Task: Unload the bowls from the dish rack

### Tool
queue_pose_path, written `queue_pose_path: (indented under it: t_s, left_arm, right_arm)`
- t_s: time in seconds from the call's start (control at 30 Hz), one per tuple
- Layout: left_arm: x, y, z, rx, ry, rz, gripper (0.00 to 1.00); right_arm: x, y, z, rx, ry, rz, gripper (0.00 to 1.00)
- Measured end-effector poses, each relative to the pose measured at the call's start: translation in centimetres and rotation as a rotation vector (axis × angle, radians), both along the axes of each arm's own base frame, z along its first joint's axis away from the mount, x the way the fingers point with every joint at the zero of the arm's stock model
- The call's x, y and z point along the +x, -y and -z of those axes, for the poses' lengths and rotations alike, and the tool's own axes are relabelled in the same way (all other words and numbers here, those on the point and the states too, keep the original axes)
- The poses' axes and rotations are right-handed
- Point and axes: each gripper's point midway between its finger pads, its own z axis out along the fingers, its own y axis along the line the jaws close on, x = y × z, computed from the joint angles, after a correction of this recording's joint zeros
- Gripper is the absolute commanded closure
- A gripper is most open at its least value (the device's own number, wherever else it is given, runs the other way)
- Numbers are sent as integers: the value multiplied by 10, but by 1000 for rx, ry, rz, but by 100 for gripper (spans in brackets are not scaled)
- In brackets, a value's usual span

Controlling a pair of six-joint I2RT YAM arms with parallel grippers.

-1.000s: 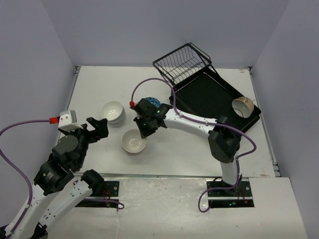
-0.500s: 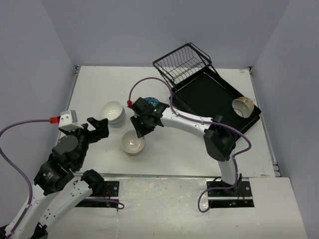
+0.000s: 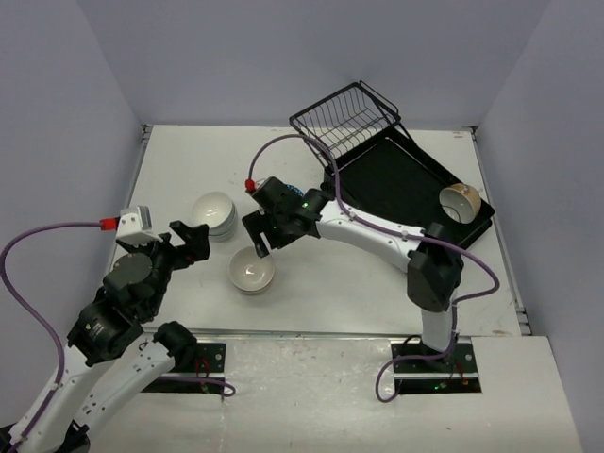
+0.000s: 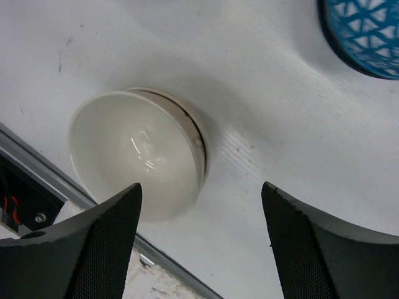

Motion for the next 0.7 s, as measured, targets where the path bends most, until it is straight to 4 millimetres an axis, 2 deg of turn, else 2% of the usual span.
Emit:
queue_pose_path:
  t_s: [0.07, 0.13, 0.2, 0.27, 0.33, 0.43, 0.57, 0.6, 0.7]
  left_arm:
    - [2, 4, 3, 5, -14, 12, 0]
    - [6, 14, 5, -2, -31, 42, 0]
    - [12, 34, 5, -47, -40, 103, 0]
    - [19, 62, 7, -126, -42, 190, 0]
    - [26, 96, 19, -209, -80, 296, 0]
    - [44, 164, 38, -346, -177, 468, 0]
    - [51, 261, 70, -404, -343, 642, 0]
    - [48, 292, 69, -422, -366, 699, 0]
    - [52, 363, 57, -512, -383, 800, 0]
  right_arm:
    - [5, 13, -24, 3, 66, 28, 13]
    - [7, 35, -56, 23, 143, 64, 4]
    - [6, 72, -102, 63, 252, 131, 1]
    - [4, 116, -148, 115, 363, 218, 1]
    - [-4, 165, -193, 184, 475, 320, 1]
    - [-21, 240, -242, 285, 629, 485, 1]
    - [-50, 311, -265, 379, 748, 646, 1]
    - [-57, 325, -266, 397, 768, 677, 1]
    - [-67, 343, -264, 417, 791, 709, 1]
